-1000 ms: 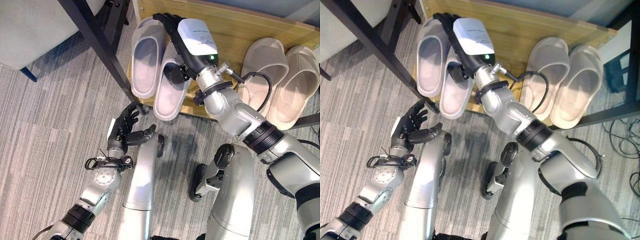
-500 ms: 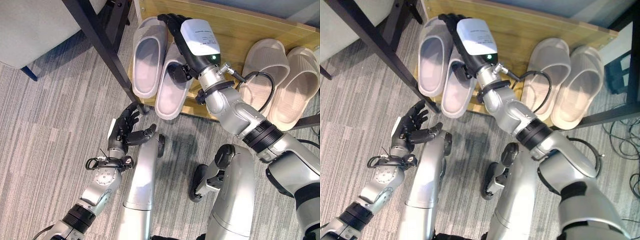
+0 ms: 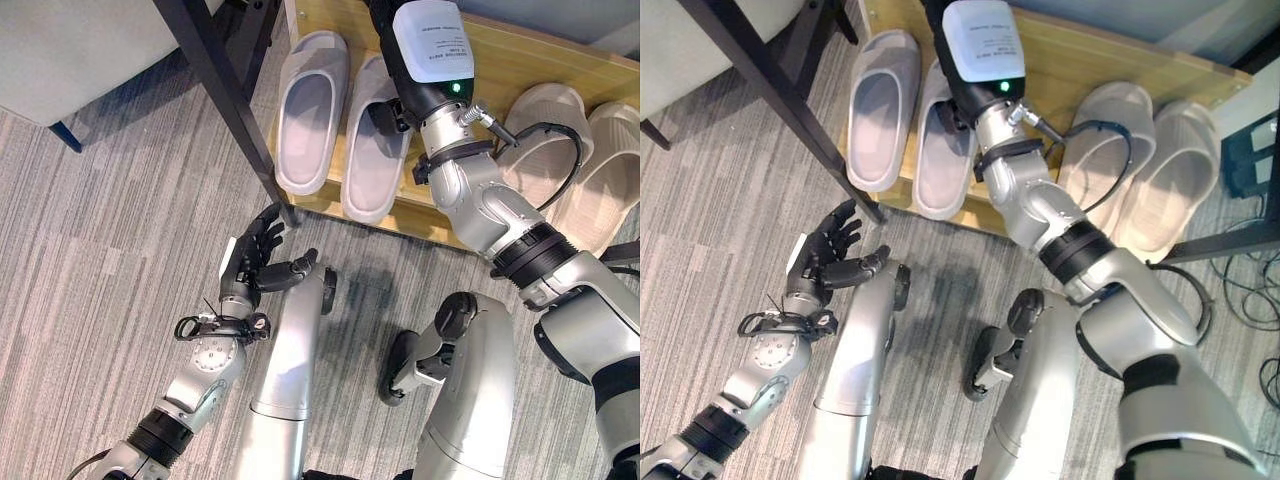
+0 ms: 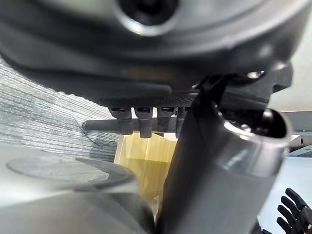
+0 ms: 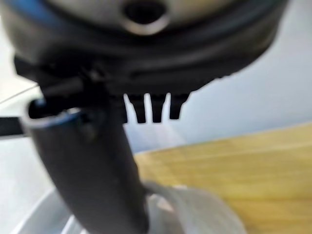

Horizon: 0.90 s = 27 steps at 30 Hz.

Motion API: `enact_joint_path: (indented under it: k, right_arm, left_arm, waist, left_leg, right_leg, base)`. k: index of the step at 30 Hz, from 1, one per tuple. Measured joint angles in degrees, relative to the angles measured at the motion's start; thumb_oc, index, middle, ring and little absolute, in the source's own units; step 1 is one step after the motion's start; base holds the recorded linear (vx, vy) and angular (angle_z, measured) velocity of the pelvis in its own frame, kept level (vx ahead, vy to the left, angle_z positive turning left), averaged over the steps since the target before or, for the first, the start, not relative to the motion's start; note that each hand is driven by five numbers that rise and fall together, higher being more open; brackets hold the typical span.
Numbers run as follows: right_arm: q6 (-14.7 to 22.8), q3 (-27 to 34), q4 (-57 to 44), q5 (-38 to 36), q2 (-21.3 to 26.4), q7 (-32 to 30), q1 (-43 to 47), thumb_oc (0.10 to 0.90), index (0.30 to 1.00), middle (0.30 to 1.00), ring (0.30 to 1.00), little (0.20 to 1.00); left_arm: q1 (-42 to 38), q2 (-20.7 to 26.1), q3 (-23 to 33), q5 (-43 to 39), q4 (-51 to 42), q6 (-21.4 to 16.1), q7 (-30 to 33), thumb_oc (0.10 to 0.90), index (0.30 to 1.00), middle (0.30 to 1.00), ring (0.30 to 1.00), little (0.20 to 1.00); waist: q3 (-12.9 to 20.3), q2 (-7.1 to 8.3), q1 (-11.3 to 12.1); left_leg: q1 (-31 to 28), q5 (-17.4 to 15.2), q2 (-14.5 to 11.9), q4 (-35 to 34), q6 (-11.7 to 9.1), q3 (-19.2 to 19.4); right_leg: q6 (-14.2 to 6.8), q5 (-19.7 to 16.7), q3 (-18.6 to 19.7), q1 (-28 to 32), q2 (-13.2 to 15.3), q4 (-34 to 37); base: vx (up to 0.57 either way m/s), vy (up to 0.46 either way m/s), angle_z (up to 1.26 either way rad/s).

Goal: Arrange the slippers neatly on the shoe rack.

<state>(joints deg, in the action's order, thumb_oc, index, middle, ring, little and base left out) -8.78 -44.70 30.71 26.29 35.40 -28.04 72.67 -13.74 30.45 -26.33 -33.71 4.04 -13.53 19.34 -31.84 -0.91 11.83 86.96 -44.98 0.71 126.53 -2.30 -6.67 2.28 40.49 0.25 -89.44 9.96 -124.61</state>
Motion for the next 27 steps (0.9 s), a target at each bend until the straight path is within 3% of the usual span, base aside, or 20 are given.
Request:
enact_joint_path:
  k: [7, 14, 27]
  right_arm:
    - [-0.7, 0.0, 4.6, 1.9, -0.5, -1.1, 0.4, 0.800, 0.900, 0.900, 0.900, 0.900]
    - [-0.9, 0.0, 5.7, 1.7, -0.5, -1.1, 0.3, 0.800, 0.900, 0.900, 0.900, 0.900]
    - [-0.2, 0.5, -0.7, 1.5, -0.1, -1.0, -0.8, 0.800, 0.900, 0.900, 0.900, 0.900]
  left_arm:
    - [-0.2, -0.4, -0.8, 0.0, -0.1, -0.2, 0.0, 0.800, 0.900, 0.900, 0.900, 0.900]
    - [-0.2, -0.4, -1.2, 0.0, -0.1, -0.4, 0.0, 0.800, 0.900, 0.900, 0.900, 0.900]
    - [0.6, -0.4, -0.3, 0.0, 0.0, -0.4, 0.3, 0.800, 0.900, 0.900, 0.900, 0.900]
  waist:
    - [0.0, -1.13, 0.8]
    - [0.0, -1.16, 1.4]
    - [0.0, -1.16, -0.4]
  left_leg:
    - [0.0, 0.1, 0.4, -0.1, -0.2, 0.0]
    - [-0.3, 0.3, 0.8, -1.1, -0.7, 0.1]
    - [-0.5, 0.4, 0.6, -1.3, -0.7, 0.4]
  right_leg:
    - [-0.2, 0.3, -0.1, 0.3, 0.5, 0.0]
    - [0.4, 0.7, -0.2, 0.5, 1.1, 0.2]
    - [0.4, 0.8, 0.1, 0.2, 0.8, 0.2]
  base:
    - [0.01, 0.001, 0.03]
    - [0.01, -0.004, 0.04]
    - [0.00, -0.007, -0.01]
